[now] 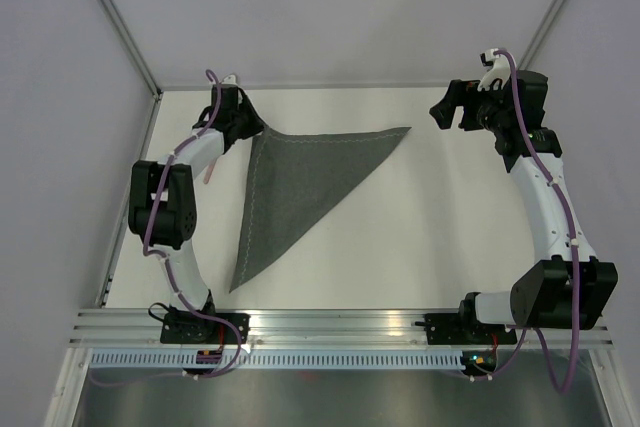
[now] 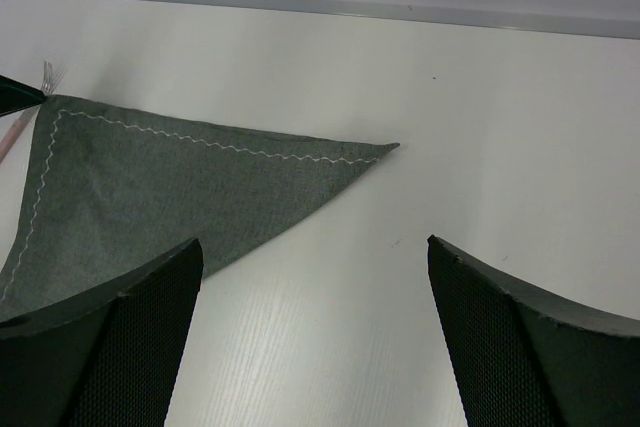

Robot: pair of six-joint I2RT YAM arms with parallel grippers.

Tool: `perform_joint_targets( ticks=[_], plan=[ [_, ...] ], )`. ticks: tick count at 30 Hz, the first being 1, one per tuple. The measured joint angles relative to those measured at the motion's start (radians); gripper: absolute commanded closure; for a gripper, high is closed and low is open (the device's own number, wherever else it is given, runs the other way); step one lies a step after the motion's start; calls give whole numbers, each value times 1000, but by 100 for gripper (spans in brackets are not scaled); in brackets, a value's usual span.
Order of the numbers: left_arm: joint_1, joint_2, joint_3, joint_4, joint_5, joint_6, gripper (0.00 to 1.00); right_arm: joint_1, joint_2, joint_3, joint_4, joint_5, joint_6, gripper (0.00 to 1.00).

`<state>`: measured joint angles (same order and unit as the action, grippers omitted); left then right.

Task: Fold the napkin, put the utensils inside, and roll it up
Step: Fold the napkin, then grab a utensil with the left arm

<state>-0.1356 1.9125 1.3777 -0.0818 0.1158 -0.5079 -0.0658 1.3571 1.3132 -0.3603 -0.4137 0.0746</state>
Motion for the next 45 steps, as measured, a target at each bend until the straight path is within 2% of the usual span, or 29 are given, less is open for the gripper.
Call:
perform_joint_targets(
  ticks=[2,3,5,6,11,17,22,26,35,45],
  plan=[
    [0,8,8,0,-1,6,70,0,0,0,0,0,0,2],
    [1,11,11,0,-1,10,63,0,1,0,0,0,0,2],
    [1,13,19,-3,-1,19,55,0,2,0,0,0,0,2],
    [1,13,23,-3,-2,23,47,0,2,0,0,0,0,2],
    [3,13,37,-8,-27,32,37,0,2,-2,-2,0,0,2],
    [26,-10,37,-87,-169,32,37,0,2,-4,-8,-14,0,2],
    [89,-20,37,-196,-301,31,37,0,2,-4,-14,-30,0,2],
    [129,-20,36,-253,-351,31,37,0,2,-5,-14,-39,1,2],
    [169,34,52,-343,-396,65,37,0,2,-14,-14,-51,3,2],
    [172,153,126,-382,-383,181,37,0,-3,-15,-14,-57,8,2]
  ],
)
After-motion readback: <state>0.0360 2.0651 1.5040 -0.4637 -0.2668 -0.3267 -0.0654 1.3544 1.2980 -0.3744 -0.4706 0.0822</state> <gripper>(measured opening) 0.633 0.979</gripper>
